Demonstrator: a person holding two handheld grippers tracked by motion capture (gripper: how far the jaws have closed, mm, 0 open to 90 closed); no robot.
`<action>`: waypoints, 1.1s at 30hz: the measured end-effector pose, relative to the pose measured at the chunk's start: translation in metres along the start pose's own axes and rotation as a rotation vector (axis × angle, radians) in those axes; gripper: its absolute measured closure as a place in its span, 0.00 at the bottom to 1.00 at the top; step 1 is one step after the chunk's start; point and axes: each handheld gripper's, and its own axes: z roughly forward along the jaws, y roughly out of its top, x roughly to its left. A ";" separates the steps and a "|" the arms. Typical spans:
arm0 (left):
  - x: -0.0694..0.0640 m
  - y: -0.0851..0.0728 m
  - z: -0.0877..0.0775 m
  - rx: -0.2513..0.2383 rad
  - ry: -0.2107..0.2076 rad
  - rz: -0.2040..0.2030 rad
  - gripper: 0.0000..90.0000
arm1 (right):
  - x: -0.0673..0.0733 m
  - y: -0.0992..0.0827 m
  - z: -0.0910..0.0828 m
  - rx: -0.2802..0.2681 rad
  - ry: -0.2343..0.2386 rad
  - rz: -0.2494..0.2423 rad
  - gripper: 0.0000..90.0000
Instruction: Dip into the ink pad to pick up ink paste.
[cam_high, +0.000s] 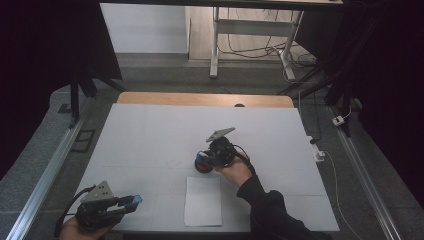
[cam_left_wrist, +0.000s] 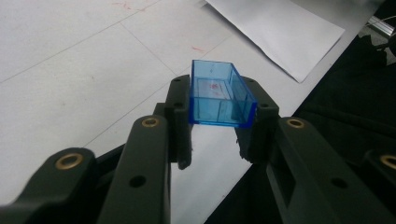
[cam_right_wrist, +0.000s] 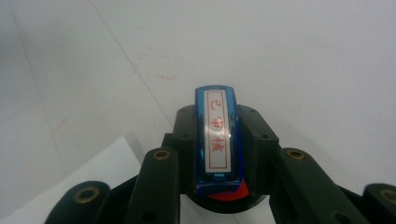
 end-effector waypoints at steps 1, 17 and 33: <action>0.000 0.000 0.000 0.000 0.000 0.000 0.76 | -0.004 -0.002 0.000 -0.010 0.019 0.028 0.79; 0.000 0.000 0.000 0.001 0.001 0.001 0.76 | 0.009 -0.001 0.001 -0.004 -0.045 -0.068 0.79; 0.003 -0.001 -0.001 -0.013 -0.025 -0.018 0.76 | 0.001 -0.004 -0.005 -0.046 -0.006 -0.013 0.78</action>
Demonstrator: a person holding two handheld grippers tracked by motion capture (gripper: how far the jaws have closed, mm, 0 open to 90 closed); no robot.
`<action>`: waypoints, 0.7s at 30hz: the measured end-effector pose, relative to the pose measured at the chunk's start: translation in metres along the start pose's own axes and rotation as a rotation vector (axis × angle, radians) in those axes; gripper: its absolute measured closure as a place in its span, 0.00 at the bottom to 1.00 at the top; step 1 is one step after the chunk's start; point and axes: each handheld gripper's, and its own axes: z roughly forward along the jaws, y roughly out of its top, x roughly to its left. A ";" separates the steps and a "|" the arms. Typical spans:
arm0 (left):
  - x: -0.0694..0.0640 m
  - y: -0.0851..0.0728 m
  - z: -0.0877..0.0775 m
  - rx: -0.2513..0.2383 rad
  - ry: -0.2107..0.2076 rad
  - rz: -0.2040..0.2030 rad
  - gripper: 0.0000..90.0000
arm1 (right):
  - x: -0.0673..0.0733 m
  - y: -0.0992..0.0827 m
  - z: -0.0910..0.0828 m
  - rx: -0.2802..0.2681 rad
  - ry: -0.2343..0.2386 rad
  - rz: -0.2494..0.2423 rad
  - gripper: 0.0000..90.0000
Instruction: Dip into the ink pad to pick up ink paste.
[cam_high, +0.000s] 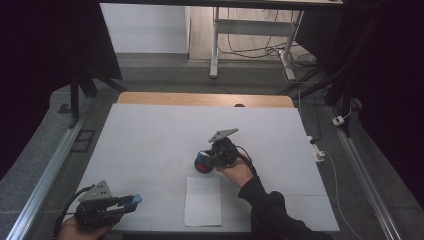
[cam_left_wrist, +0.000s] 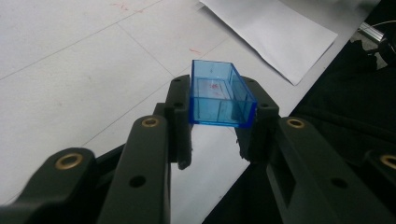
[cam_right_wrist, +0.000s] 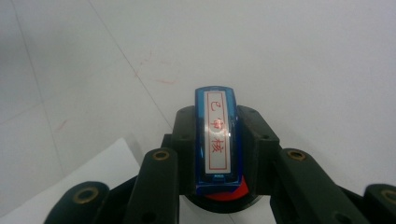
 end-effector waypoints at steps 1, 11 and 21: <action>0.000 0.000 0.000 0.000 0.000 0.000 0.76 | -0.001 0.000 -0.001 -0.005 0.001 -0.002 0.78; 0.000 0.000 0.000 0.000 -0.009 0.005 0.76 | 0.006 0.006 -0.020 -0.051 0.026 -0.022 0.78; 0.001 0.000 -0.001 -0.008 -0.019 -0.005 0.76 | 0.020 0.009 -0.035 -0.076 0.077 -0.065 0.78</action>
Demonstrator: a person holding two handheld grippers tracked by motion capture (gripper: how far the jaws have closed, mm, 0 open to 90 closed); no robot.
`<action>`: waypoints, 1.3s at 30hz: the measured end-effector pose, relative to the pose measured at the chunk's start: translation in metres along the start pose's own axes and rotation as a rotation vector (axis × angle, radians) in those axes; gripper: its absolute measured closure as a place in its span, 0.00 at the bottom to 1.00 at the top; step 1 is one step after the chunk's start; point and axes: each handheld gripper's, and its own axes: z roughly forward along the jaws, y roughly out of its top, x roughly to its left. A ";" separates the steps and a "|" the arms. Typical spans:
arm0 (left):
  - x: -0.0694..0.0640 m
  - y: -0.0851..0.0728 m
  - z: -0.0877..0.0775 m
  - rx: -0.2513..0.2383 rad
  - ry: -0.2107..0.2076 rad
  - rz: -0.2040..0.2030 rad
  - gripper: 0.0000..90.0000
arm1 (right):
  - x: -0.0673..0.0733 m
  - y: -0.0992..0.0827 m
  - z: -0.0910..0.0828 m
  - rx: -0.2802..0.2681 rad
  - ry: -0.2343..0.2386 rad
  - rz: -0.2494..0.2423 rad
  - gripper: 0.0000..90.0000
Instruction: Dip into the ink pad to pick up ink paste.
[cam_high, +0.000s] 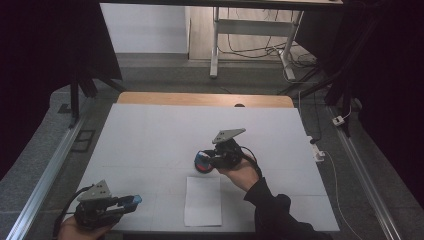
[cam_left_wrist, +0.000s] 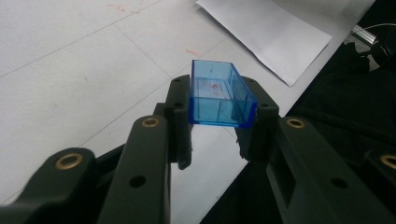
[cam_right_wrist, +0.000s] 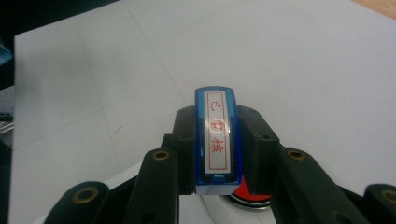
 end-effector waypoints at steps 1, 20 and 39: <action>0.000 0.000 0.000 -0.001 -0.001 -0.001 0.76 | 0.001 0.000 -0.001 -0.006 0.004 -0.002 0.78; 0.000 0.000 0.000 -0.003 -0.007 -0.003 0.76 | 0.020 0.002 -0.031 -0.051 0.089 -0.022 0.78; 0.000 0.000 0.000 0.000 -0.009 -0.001 0.76 | 0.032 -0.004 -0.047 -0.059 0.107 -0.045 0.78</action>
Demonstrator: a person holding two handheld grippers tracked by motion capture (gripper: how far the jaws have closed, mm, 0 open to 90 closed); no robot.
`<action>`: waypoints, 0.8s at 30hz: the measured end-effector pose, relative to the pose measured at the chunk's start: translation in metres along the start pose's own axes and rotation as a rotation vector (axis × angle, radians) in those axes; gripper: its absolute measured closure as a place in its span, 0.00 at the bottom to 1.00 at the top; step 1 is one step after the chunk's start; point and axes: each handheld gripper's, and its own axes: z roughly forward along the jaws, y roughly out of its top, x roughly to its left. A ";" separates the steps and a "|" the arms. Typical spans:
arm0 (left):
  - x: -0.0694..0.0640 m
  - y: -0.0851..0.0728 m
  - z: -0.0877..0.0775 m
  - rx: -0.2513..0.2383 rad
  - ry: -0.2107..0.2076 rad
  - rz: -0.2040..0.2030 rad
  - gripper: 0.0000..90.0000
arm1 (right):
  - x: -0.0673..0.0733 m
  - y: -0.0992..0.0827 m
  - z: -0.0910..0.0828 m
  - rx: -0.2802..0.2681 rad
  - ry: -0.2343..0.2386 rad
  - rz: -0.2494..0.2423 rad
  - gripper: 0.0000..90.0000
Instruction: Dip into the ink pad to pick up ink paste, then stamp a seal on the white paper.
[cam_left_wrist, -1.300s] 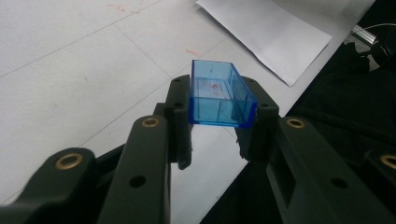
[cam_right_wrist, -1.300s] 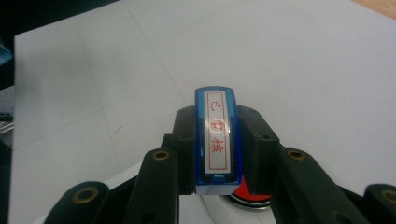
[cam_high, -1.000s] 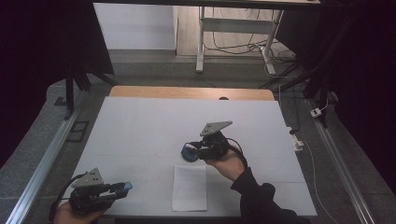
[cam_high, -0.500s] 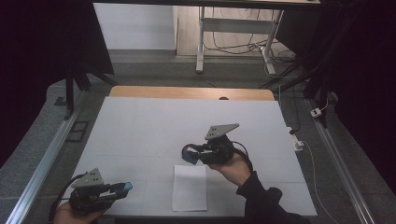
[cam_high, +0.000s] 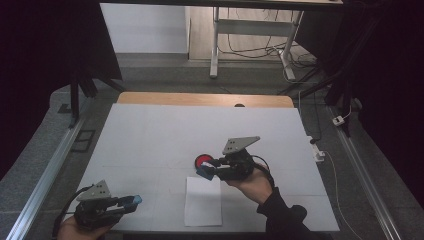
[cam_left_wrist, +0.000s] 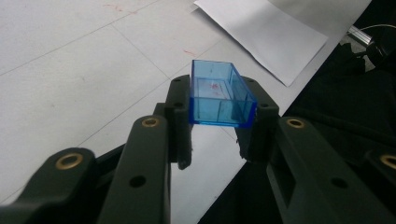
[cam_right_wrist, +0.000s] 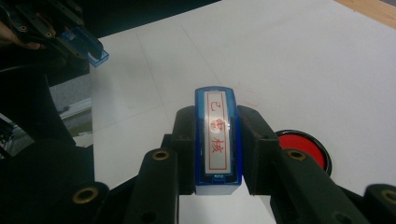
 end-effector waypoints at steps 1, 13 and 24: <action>0.000 0.000 0.000 0.001 0.000 0.000 0.76 | 0.000 0.000 -0.001 0.002 -0.001 0.002 0.78; 0.000 0.000 0.000 0.002 0.000 0.002 0.76 | 0.005 -0.004 0.000 0.012 0.000 -0.002 0.78; -0.001 0.000 0.000 0.002 0.002 0.003 0.76 | 0.009 -0.011 0.005 0.039 -0.004 -0.011 0.78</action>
